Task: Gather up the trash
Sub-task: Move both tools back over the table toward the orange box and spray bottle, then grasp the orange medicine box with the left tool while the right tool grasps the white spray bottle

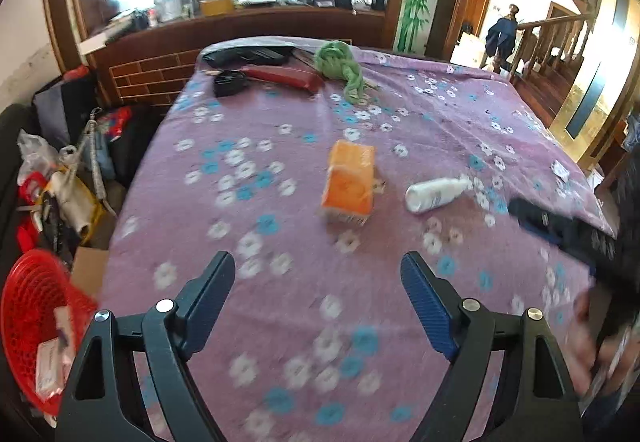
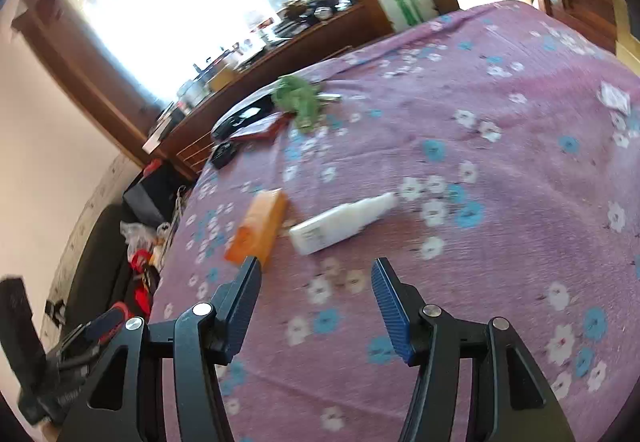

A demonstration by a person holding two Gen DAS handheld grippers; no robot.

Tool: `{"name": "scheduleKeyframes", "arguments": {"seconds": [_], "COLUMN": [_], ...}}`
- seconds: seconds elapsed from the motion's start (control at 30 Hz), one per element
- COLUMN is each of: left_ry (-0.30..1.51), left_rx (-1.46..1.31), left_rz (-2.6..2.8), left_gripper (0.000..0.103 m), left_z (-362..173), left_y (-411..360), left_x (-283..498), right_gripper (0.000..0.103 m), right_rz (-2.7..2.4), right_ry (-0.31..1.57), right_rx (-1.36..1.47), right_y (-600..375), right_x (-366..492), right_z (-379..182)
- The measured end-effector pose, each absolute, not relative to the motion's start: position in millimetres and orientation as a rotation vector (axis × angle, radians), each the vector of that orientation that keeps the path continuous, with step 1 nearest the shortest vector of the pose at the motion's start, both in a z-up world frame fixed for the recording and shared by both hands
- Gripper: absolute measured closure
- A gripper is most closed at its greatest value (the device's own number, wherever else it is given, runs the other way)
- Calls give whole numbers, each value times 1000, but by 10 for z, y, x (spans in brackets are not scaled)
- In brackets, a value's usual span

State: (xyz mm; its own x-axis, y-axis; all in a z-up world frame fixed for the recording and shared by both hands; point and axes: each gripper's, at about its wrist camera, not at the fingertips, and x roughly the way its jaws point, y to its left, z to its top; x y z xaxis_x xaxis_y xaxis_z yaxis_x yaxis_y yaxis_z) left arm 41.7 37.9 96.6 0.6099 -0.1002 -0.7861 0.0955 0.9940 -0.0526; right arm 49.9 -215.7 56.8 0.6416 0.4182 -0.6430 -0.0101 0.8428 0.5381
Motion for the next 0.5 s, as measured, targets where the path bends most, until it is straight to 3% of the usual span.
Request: {"name": "scheduleKeyframes", "arguments": {"seconds": [0.27,0.43,0.5], "left_ry": [1032,1050,1066], "left_rx": [129,161,159], "left_rz": [-18,2,-11], "left_gripper": [19,19,27], "left_z": [547,341,268], "left_y": [-45,-135,-168], "left_x": [1420,1662,1708], "right_gripper": [39,39,39], "right_rz": [287,304,311], "right_ry": [862,860,867], "right_rx": [599,598,612], "right_y": [-2373,-2354,-2362], "right_x": [561,561,562], "right_z": [342,343,321]}}
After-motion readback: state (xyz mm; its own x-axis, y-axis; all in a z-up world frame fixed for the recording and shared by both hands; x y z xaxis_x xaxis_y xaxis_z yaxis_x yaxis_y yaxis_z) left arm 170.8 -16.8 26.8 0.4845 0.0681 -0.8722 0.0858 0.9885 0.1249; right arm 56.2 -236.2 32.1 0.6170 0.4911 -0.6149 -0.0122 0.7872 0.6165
